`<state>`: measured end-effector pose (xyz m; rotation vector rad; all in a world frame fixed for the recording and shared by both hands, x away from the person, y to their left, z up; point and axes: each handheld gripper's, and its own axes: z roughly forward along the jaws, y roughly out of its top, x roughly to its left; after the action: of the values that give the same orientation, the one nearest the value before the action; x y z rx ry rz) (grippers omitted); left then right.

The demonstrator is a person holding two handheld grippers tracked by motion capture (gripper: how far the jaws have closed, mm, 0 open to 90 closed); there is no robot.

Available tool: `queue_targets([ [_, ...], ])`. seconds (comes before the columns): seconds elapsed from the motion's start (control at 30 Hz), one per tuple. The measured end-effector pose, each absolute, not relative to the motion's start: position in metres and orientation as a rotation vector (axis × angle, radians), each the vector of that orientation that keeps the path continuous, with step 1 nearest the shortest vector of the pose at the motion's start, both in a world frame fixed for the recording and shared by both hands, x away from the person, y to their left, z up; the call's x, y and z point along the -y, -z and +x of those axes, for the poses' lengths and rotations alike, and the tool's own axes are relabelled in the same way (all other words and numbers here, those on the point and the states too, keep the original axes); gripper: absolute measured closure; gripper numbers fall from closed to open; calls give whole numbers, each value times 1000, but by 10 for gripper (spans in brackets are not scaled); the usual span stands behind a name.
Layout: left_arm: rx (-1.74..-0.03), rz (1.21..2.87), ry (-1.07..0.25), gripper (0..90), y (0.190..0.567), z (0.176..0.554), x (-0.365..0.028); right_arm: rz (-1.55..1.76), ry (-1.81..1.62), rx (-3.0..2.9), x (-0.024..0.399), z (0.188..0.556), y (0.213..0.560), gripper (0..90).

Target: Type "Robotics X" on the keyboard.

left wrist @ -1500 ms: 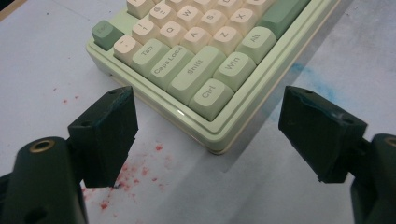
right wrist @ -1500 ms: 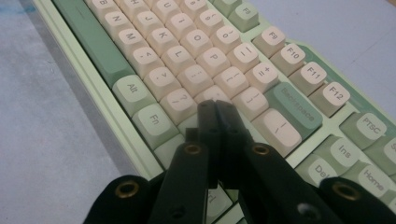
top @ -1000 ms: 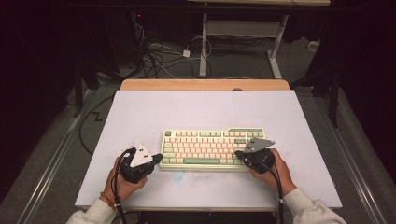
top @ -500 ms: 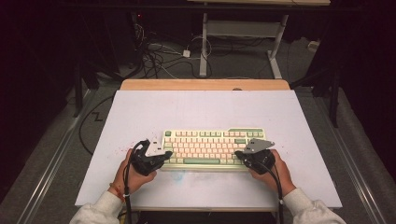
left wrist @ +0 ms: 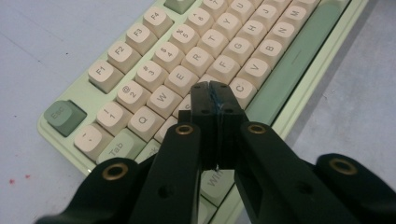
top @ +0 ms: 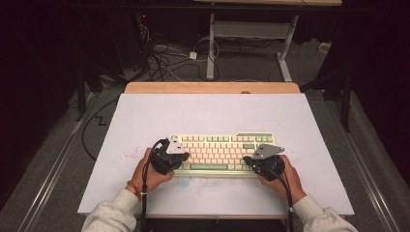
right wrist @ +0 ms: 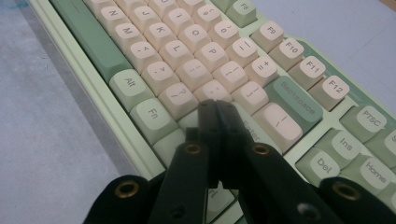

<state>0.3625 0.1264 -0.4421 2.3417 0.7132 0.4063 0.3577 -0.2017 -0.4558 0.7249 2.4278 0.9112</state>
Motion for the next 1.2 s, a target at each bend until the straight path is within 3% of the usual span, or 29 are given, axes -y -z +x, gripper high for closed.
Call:
queue_targets([
  [1.2,-673,2382,-430,861,444,365,-110,722,-910,-2428,203,356,454,900],
])
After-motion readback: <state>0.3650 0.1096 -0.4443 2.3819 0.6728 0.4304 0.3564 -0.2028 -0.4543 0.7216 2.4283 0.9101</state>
